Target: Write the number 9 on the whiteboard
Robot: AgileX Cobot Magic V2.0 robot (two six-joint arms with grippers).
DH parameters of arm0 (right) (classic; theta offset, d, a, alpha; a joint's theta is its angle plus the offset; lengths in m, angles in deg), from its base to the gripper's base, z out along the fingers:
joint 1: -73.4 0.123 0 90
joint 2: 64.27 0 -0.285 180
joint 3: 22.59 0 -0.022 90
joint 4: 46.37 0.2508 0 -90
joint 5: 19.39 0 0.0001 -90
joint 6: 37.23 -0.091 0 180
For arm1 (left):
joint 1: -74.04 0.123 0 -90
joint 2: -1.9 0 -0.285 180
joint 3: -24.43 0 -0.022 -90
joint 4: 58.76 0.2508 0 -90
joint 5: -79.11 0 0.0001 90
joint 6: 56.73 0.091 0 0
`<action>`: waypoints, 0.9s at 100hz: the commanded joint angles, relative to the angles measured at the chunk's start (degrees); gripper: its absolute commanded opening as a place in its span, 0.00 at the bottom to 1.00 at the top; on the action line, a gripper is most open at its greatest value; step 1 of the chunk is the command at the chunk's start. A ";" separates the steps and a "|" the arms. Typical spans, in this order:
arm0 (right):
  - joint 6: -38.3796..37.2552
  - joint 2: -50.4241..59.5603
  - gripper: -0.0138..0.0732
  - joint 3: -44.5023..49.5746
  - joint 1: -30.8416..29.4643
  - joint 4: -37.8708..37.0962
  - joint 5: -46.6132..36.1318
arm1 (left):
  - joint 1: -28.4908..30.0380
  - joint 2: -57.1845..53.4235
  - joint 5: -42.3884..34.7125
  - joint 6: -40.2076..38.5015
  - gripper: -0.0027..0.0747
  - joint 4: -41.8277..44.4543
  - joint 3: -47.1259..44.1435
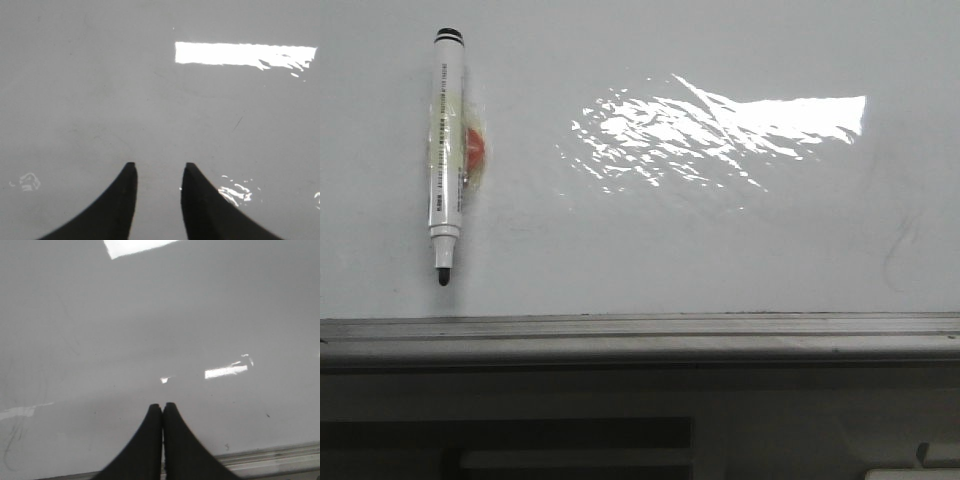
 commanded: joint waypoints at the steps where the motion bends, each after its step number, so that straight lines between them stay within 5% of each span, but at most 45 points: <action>1: 0.39 -1.24 0.08 -2.01 0.05 0.23 -4.76 | -0.25 1.26 -8.72 -0.67 0.55 -2.00 0.88; 33: 0.39 -1.24 0.08 -2.01 0.05 0.23 -4.11 | -4.28 7.49 -16.60 5.01 0.56 -3.09 -0.08; 90: 0.39 -1.24 0.08 -2.01 0.05 0.23 -4.07 | -43.23 30.64 -34.43 4.88 0.56 -11.29 -0.08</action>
